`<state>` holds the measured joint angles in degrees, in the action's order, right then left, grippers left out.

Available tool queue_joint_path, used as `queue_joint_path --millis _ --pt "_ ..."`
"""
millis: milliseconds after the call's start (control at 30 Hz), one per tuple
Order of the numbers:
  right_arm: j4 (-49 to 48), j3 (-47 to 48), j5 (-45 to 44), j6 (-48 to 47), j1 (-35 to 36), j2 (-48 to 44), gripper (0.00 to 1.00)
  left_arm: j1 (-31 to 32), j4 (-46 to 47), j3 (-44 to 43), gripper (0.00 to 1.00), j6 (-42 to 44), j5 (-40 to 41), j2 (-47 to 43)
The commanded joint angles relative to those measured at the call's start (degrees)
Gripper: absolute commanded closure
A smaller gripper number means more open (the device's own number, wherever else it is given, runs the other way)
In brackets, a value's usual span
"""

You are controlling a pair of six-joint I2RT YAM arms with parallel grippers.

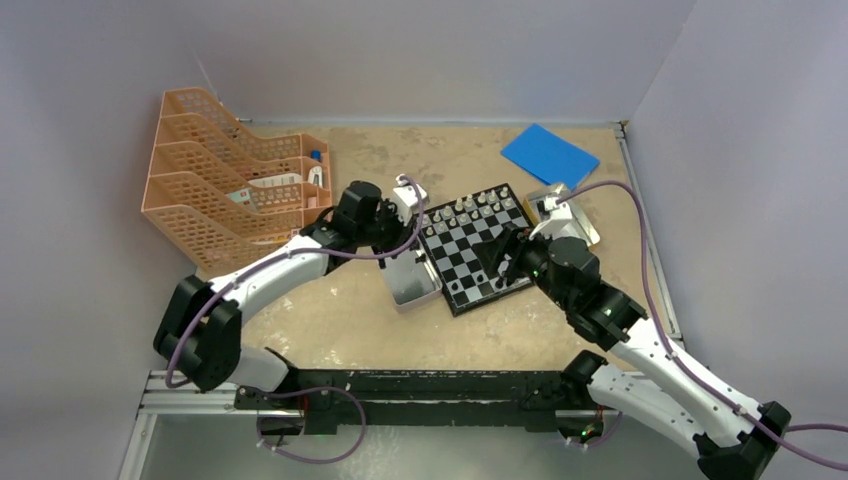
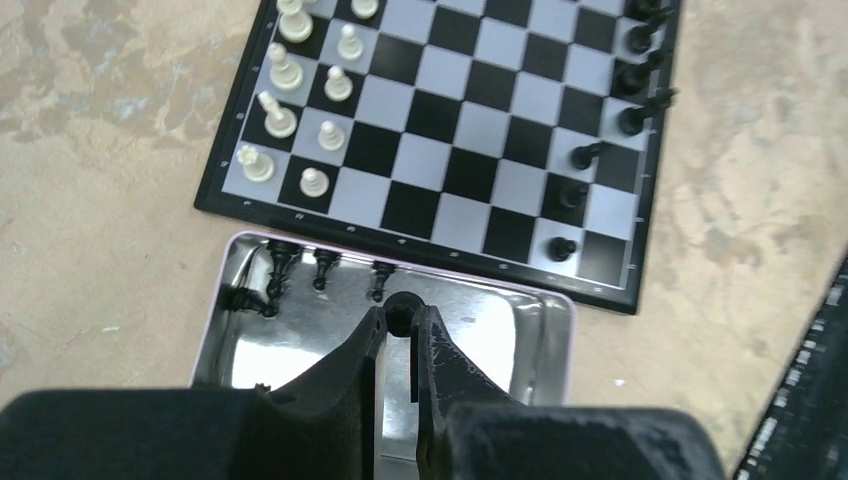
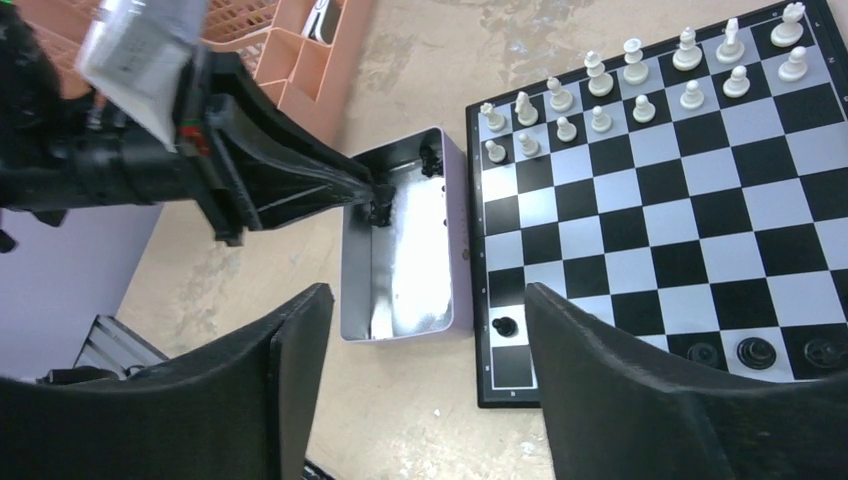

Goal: Set up the chess pieces on the board
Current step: Pick up the chess piece from the storage box, then place the chess piece on the chessboard.

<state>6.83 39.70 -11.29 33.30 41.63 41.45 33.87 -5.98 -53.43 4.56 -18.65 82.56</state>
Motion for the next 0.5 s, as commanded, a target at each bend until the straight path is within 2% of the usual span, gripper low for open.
queue_joint_path --millis 0,67,100,267,467 --pt "0.83 1.29 -0.64 0.77 0.30 -1.49 0.21 0.58 -1.85 -0.98 1.00 -4.09 -6.95 -5.74" --pt "1.41 1.58 -1.38 1.14 0.30 -1.95 0.06 1.12 -2.97 -0.90 1.00 -4.12 -7.85 -7.63" --pt "1.83 1.65 -1.56 1.23 0.30 -2.18 0.02 1.45 -3.80 -0.98 1.00 -5.41 -7.65 -8.20" --pt "4.62 3.14 -4.09 1.33 0.30 -3.09 0.01 4.49 -5.75 -0.10 1.00 -8.35 -6.64 -10.73" --pt "7.09 5.42 -7.62 1.40 0.30 -6.32 0.01 13.33 -5.06 -0.73 1.00 -12.05 -1.11 -10.01"
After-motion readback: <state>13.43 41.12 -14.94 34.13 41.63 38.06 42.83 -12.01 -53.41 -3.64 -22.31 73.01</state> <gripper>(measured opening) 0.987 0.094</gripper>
